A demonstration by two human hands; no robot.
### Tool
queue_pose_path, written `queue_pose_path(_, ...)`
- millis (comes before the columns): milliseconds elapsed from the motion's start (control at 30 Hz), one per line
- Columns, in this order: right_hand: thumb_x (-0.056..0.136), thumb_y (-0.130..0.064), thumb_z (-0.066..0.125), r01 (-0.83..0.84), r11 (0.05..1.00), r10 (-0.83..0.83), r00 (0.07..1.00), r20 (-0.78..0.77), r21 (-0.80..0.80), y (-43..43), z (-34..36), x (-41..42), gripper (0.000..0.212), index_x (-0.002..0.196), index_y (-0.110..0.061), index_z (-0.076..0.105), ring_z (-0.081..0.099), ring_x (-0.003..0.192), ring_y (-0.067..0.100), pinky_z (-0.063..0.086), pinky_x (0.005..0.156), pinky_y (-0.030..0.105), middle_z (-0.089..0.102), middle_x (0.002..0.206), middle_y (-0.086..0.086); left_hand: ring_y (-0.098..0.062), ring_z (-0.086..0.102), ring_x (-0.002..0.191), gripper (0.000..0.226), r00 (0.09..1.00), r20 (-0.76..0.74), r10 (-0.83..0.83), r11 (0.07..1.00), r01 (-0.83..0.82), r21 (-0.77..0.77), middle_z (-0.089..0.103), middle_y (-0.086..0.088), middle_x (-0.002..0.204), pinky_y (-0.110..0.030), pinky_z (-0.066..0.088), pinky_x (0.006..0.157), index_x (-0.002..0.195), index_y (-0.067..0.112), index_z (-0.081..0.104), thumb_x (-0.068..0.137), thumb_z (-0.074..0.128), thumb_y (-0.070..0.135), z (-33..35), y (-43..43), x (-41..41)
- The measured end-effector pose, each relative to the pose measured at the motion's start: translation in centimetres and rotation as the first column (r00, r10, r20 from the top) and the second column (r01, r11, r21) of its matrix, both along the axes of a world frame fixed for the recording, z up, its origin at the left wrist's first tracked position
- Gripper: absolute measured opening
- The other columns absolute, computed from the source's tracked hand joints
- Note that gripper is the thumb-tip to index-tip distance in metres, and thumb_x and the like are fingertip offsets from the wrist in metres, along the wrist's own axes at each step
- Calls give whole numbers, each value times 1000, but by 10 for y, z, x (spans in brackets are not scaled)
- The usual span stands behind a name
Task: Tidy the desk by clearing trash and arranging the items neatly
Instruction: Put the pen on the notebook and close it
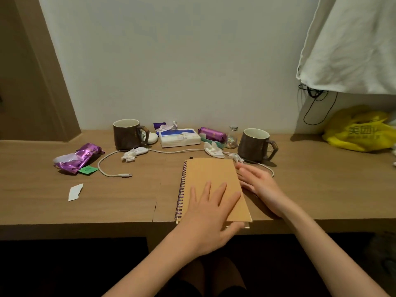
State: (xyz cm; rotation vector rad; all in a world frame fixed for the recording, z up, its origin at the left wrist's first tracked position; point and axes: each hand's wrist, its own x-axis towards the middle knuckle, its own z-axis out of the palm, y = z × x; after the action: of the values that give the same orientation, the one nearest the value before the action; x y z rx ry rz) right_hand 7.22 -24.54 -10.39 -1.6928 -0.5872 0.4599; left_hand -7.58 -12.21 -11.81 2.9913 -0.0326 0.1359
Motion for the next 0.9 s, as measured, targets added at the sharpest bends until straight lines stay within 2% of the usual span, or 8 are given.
queue_pose_path(100,94,-24,55,2,979,51,967,250,-206,3,-5,0,46,139,-20,46,47,126,9,40,102,25,48,142,-5,-20,-7,146,77,1000,0,-16,1000,16,12,4,12,158,-53,-6,116,146,42,10,80,19,80,0,4,-1)
queue_pose_path(200,93,-22,57,42,946,106,898,428,-323,9,-9,-1,46,138,-16,48,40,133,10,32,109,25,43,147,-1,-7,14,142,55,991,103,87,974,-63,-216,29,18,151,-46,3,118,138,40,39,90,27,64,5,15,-1)
queue_pose_path(267,95,-26,54,98,917,126,849,513,-388,12,-11,-5,45,138,-17,47,38,135,11,30,111,28,44,147,-1,-6,25,137,40,957,184,225,923,-150,-353,36,13,147,-47,16,117,129,39,52,93,39,51,6,30,1)
queue_pose_path(367,97,-27,50,152,890,138,809,571,-430,15,-12,-9,45,140,-17,45,38,135,12,28,111,28,44,147,-2,-17,21,141,41,927,101,362,825,-268,-497,25,3,153,-44,24,114,131,36,49,91,53,40,8,56,4)
queue_pose_path(467,98,-26,47,176,878,153,777,610,-445,18,-15,-13,45,141,-15,43,37,136,13,26,112,25,42,148,-1,-18,26,139,49,933,31,359,718,-255,-648,27,-1,152,-32,29,106,133,32,48,86,63,34,12,68,13)
queue_pose_path(733,99,-36,42,180,847,207,755,622,-500,20,-18,-21,52,145,-13,37,29,141,13,19,114,25,34,153,0,-20,35,134,72,909,-1,417,602,-276,-749,35,1,149,-32,35,102,142,24,36,80,72,26,23,65,41)
queue_pose_path(833,99,-33,43,158,872,199,752,629,-464,18,-18,-22,49,145,-16,37,28,141,11,17,112,20,33,153,-3,-17,34,135,68,919,1,395,579,-248,-777,35,0,149,-28,31,103,142,21,34,84,68,22,23,68,44)
queue_pose_path(900,98,-31,46,150,901,152,769,620,-407,17,-16,-22,47,144,-19,39,27,141,11,19,113,24,31,154,-4,-15,35,134,62,915,40,401,560,-210,-802,37,0,148,-25,30,100,141,22,37,86,65,19,21,69,42)
